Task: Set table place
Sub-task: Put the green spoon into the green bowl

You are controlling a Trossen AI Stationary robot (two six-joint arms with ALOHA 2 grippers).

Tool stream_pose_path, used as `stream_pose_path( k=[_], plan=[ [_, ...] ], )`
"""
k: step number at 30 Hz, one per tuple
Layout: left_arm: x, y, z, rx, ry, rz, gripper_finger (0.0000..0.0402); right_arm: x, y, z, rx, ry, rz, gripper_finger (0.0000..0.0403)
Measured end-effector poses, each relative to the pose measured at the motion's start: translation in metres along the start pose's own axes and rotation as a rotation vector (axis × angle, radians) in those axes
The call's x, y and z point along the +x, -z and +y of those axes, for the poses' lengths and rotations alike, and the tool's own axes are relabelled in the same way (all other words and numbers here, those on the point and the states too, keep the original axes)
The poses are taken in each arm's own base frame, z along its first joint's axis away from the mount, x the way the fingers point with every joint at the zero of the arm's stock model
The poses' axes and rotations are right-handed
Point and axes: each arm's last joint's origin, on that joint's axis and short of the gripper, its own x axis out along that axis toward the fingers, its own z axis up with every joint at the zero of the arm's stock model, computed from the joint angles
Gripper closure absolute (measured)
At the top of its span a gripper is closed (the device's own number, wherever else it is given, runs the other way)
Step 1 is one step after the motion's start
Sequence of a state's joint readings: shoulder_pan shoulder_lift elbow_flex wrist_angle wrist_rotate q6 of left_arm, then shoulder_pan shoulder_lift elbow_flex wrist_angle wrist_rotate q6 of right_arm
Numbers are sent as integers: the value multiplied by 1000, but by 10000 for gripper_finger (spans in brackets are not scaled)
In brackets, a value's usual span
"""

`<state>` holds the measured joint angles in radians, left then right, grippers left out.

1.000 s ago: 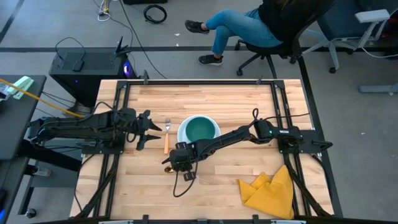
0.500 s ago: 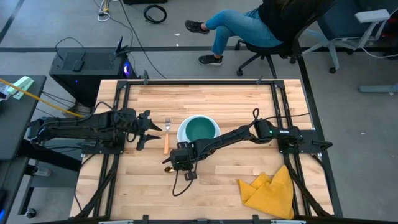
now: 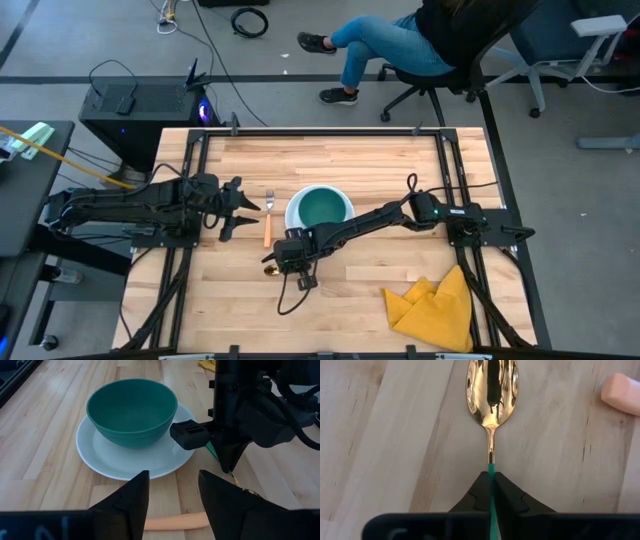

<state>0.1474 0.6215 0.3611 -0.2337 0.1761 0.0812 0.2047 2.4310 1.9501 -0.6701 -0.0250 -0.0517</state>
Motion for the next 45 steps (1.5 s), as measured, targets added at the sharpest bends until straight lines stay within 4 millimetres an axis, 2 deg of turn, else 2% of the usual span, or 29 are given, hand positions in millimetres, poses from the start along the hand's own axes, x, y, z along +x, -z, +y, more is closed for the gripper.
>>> stream_pose_path(
  k=[6, 10, 14, 17, 21, 28, 34, 40, 42, 45],
  plan=[
    [0, 0, 0, 0, 0, 0, 225, -4, -5, 3, -9, 3, -8, 396],
    [0, 0, 0, 0, 0, 0, 222, -17, -17, 17, -93, 1, 0, 399],
    [0, 0, 0, 0, 0, 0, 222, -53, -41, 37, -178, -11, -73, 400],
    [0, 0, 0, 0, 0, 0, 225, -81, -54, 44, -218, -8, -112, 401],
    [0, 0, 0, 0, 0, 0, 223, -123, -59, 45, -246, 5, -181, 402],
    [0, 0, 0, 1, 0, -2, 224, -233, -55, 24, -186, 149, -333, 402],
    [0, 0, 0, 1, 0, -3, 223, -320, -28, -6, -94, 239, -427, 402],
    [0, 0, 0, 1, 0, -3, 223, -377, 5, -42, 78, 304, -460, 403],
    [0, 0, 0, 1, 0, -4, 225, -388, 16, -55, 142, 323, -460, 403],
    [0, 0, 0, 1, 0, -3, 224, -393, 28, -74, 236, 344, -419, 403]
  ],
)
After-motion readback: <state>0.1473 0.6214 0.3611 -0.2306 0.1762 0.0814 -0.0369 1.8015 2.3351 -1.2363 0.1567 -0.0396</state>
